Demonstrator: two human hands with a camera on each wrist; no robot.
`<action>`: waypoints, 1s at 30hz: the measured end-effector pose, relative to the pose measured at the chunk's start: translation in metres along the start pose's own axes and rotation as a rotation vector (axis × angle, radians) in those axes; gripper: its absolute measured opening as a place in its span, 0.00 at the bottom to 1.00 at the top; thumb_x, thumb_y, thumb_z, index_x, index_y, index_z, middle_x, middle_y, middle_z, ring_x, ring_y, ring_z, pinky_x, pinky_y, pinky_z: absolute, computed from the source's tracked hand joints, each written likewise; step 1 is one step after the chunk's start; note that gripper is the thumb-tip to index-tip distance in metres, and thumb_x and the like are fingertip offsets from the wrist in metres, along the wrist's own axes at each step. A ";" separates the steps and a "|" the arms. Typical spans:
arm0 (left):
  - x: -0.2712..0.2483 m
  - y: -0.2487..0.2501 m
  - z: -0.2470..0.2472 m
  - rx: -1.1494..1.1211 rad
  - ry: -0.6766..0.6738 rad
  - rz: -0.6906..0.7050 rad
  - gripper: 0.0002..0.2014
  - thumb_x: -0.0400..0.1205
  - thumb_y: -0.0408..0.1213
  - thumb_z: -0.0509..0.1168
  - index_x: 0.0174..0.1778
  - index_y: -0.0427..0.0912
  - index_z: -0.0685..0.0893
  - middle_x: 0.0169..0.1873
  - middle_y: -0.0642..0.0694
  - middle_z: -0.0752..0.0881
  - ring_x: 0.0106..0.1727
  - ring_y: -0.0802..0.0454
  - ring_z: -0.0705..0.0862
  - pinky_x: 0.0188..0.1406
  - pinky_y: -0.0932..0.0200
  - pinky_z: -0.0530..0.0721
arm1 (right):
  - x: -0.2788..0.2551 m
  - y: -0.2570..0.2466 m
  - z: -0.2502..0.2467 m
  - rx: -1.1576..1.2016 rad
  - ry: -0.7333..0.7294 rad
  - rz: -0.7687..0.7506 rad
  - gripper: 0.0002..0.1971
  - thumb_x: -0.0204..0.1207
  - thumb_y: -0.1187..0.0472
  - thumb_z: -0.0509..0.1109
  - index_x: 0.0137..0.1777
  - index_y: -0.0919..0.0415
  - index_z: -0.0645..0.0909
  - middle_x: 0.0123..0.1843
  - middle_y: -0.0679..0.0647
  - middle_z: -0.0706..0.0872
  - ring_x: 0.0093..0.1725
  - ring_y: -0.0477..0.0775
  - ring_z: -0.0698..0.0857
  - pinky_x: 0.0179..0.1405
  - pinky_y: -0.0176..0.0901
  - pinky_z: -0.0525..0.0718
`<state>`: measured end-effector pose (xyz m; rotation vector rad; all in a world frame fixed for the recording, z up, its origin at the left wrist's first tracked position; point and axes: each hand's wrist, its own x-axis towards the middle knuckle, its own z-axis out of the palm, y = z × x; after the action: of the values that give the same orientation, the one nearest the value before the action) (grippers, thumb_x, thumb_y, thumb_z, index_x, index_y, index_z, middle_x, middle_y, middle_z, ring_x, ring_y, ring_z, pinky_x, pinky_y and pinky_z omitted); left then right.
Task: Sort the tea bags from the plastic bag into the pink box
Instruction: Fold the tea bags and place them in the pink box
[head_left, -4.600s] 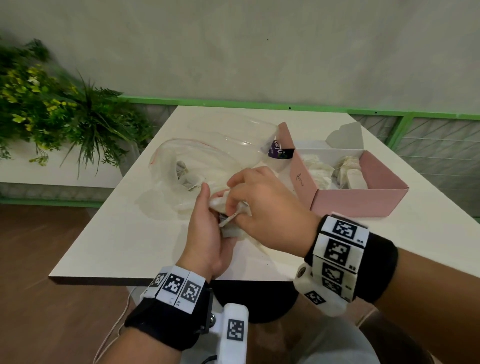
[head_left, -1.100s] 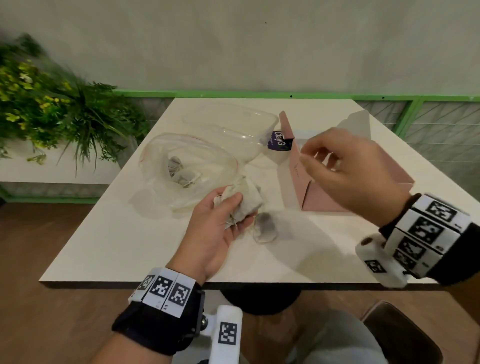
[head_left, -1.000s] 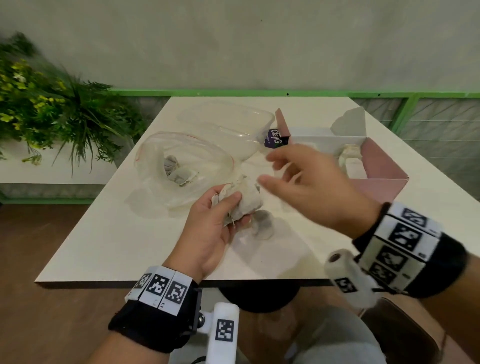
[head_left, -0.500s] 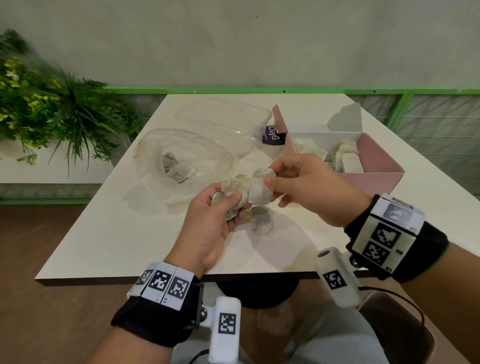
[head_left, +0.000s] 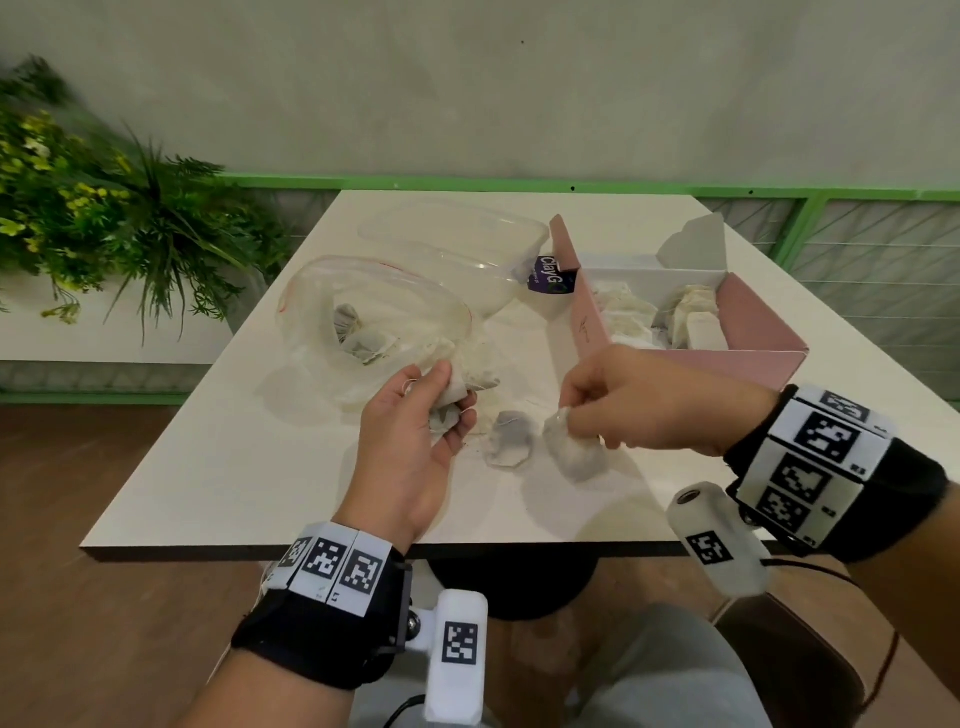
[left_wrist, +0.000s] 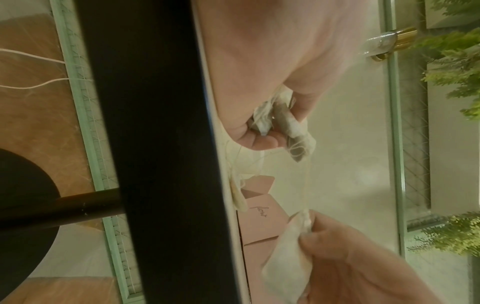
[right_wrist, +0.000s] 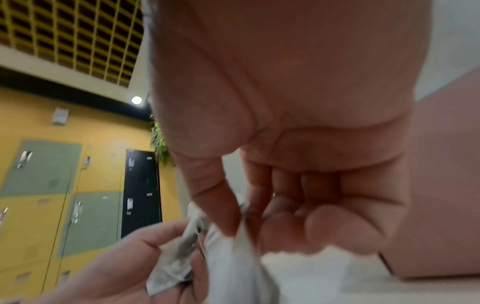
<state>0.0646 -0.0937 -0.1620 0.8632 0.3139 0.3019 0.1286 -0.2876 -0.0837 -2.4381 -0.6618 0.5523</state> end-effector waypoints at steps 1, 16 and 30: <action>0.000 0.000 0.000 -0.006 0.002 0.002 0.03 0.85 0.35 0.71 0.50 0.40 0.84 0.37 0.42 0.87 0.36 0.52 0.85 0.40 0.58 0.85 | -0.001 0.000 0.000 -0.068 -0.052 -0.016 0.04 0.74 0.63 0.71 0.40 0.61 0.87 0.28 0.47 0.83 0.31 0.46 0.80 0.35 0.43 0.79; 0.000 0.001 -0.001 -0.016 0.027 -0.008 0.04 0.86 0.36 0.70 0.47 0.40 0.84 0.39 0.42 0.86 0.34 0.52 0.84 0.41 0.58 0.87 | 0.012 -0.013 0.048 -0.618 -0.031 -0.408 0.06 0.77 0.59 0.68 0.48 0.61 0.84 0.55 0.56 0.86 0.54 0.61 0.84 0.52 0.56 0.84; -0.001 0.000 0.000 -0.028 0.005 -0.026 0.06 0.87 0.35 0.68 0.45 0.40 0.82 0.38 0.42 0.86 0.36 0.52 0.85 0.39 0.59 0.88 | -0.032 -0.009 0.048 0.389 0.144 -0.238 0.13 0.78 0.67 0.76 0.59 0.52 0.86 0.40 0.45 0.87 0.42 0.52 0.87 0.51 0.48 0.87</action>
<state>0.0638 -0.0935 -0.1617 0.8302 0.3242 0.2833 0.0760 -0.2802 -0.1077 -1.9826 -0.6993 0.3653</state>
